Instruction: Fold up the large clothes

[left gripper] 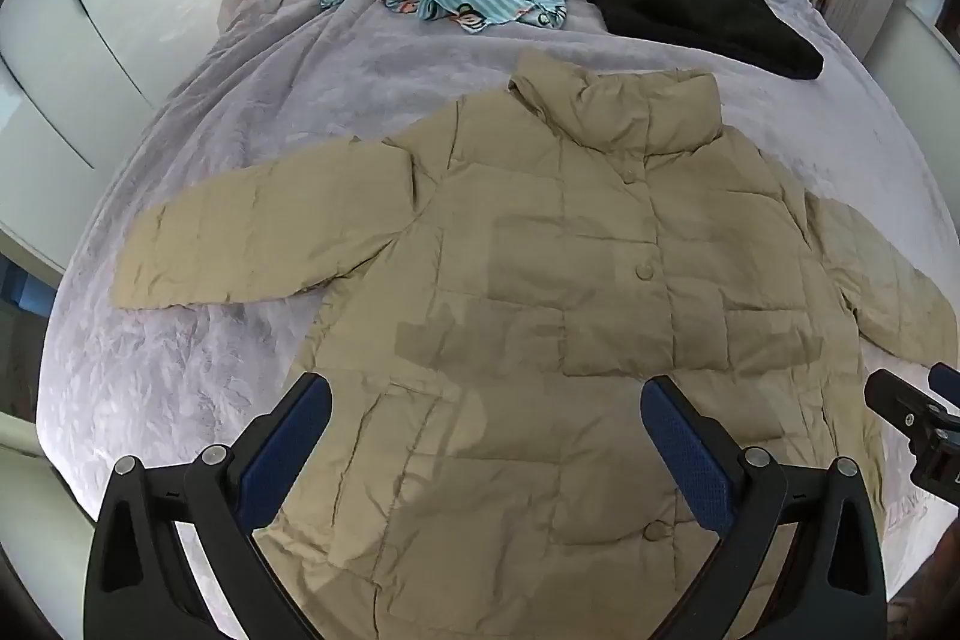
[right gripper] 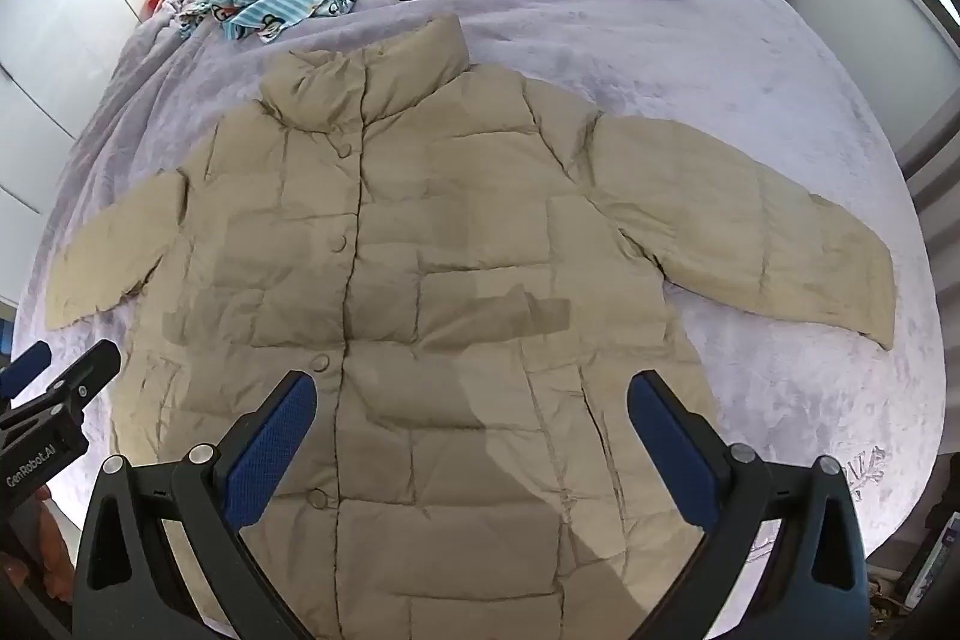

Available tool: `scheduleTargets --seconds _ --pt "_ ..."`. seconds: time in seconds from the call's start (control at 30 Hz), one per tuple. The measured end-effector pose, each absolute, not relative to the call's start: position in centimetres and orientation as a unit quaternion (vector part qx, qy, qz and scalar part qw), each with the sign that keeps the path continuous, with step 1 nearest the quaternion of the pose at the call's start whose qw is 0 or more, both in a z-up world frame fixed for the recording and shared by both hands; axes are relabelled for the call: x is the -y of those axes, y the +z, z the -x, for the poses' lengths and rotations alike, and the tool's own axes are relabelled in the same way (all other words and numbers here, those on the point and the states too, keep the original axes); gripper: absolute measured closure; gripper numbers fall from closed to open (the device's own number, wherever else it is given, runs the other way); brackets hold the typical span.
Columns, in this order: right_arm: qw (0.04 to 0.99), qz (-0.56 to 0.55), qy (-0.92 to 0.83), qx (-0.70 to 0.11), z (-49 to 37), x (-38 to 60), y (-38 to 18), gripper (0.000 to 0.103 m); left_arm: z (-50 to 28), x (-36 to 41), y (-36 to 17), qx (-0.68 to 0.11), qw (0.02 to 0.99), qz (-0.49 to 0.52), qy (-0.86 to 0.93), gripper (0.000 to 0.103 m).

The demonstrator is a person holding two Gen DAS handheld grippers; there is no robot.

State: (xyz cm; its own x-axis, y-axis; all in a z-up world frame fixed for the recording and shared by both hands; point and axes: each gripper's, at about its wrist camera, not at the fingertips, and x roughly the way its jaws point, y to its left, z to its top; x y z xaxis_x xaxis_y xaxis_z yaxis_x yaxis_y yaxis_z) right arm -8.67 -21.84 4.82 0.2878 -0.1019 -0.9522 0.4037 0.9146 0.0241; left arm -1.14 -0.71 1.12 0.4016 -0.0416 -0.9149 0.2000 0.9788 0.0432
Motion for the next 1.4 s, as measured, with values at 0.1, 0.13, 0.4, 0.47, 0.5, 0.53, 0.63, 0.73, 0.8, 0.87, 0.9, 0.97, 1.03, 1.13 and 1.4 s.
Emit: scheduleTargets --seconds 0.1,0.13,0.4,0.47,0.5,0.53,0.63,0.73,0.8,0.87,0.9,0.97,1.03,1.13,1.4 --pt "0.792 -0.131 -0.160 -0.574 8.77 21.91 4.73 0.000 1.02 0.78 1.07 -0.543 0.833 -0.074 -0.073 0.000" --pt "0.792 -0.132 -0.160 -0.574 8.77 21.95 4.71 0.000 1.00 0.77 1.08 -0.543 0.833 -0.075 -0.072 0.000" --pt "0.792 -0.132 -0.160 -0.574 8.77 22.02 4.64 0.000 1.07 0.80 0.99 -0.543 0.833 -0.075 -0.072 0.000" --pt "0.792 -0.132 -0.161 -0.573 8.80 21.84 4.66 0.000 1.09 0.76 0.99 -0.543 0.833 -0.075 -0.072 0.000" --pt "0.792 -0.132 -0.161 -0.573 8.80 21.91 4.65 0.000 1.09 0.73 0.99 -0.543 0.833 -0.075 -0.072 0.000" --pt "0.792 -0.131 -0.161 -0.573 8.79 21.90 4.63 0.000 1.10 0.77 0.96 -0.543 0.833 -0.075 -0.072 0.000" --pt "0.793 -0.131 -0.162 -0.573 8.79 21.89 4.62 0.000 1.13 0.83 0.92 -0.544 0.833 -0.075 -0.072 0.000" --pt "0.792 -0.132 -0.163 -0.574 8.73 21.88 4.54 0.000 0.95 0.98 0.92 -0.545 0.832 -0.076 -0.071 0.000" --pt "0.792 -0.131 -0.163 -0.573 8.72 21.87 4.51 0.000 0.90 0.97 0.91 -0.546 0.832 -0.076 -0.070 0.000" --pt "0.792 -0.131 -0.163 -0.574 8.71 21.85 4.51 0.000 0.90 0.90 0.91 -0.546 0.832 -0.075 -0.070 0.000" --pt "0.792 -0.131 -0.163 -0.574 8.70 21.86 4.49 0.000 0.91 0.87 0.91 -0.545 0.832 -0.076 -0.070 0.000" --pt "0.792 -0.131 -0.163 -0.574 8.68 21.95 4.37 0.000 0.96 0.78 0.90 -0.545 0.832 -0.076 -0.070 0.000" --pt "0.792 -0.130 -0.163 -0.574 8.69 21.91 4.39 0.000 1.02 0.67 0.88 -0.546 0.832 -0.076 -0.071 0.000" --pt "0.793 -0.131 -0.163 -0.572 8.74 21.95 4.33 0.000 0.85 1.04 0.93 -0.546 0.831 -0.076 -0.070 0.000" --pt "0.793 -0.131 -0.163 -0.572 8.62 21.84 4.28 0.000 0.86 0.89 0.88 -0.547 0.831 -0.077 -0.070 0.000"
